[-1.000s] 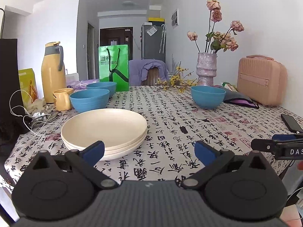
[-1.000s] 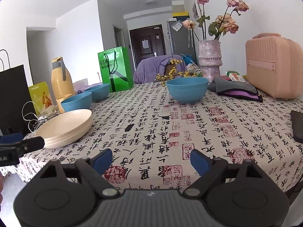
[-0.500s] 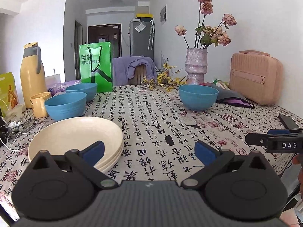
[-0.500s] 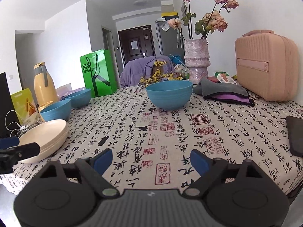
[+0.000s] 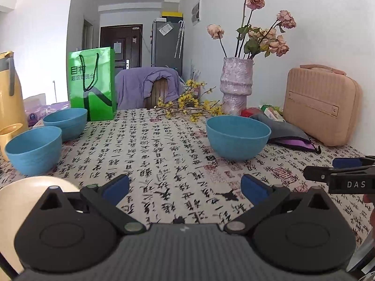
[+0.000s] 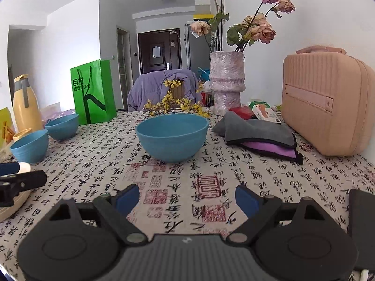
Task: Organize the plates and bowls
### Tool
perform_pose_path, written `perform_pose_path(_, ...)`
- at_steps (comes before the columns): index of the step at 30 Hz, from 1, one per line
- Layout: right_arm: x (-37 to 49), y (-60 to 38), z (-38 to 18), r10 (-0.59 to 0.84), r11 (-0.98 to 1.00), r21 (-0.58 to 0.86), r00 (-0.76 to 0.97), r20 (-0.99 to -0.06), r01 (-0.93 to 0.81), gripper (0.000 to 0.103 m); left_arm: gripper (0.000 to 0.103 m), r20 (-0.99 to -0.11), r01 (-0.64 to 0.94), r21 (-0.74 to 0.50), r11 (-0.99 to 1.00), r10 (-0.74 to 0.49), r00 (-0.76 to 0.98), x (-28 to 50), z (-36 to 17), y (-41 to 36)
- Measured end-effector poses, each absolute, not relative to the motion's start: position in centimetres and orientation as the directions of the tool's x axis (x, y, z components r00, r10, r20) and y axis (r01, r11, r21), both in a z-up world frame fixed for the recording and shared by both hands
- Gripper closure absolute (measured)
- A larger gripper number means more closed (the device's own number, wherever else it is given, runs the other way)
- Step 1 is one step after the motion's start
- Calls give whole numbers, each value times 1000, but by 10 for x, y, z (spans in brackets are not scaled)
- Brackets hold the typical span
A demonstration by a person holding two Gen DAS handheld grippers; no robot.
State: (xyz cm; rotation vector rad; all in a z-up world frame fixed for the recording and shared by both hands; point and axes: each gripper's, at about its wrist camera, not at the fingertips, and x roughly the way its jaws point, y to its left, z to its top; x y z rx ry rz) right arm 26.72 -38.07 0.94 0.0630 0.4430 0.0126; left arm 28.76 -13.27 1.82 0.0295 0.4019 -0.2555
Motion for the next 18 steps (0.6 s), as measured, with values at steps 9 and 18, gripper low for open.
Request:
perform_pose_path(9, 361, -417, 23, 69, 985, 174, 906, -417, 5, 17, 0, -446, 251, -136, 958, -285, 848, 386, 27, -171)
perform_pose_path(18, 454, -439, 9, 153, 943, 331, 850, -503, 27, 53, 46, -569, 234, -324, 917, -386, 726, 485, 13, -196)
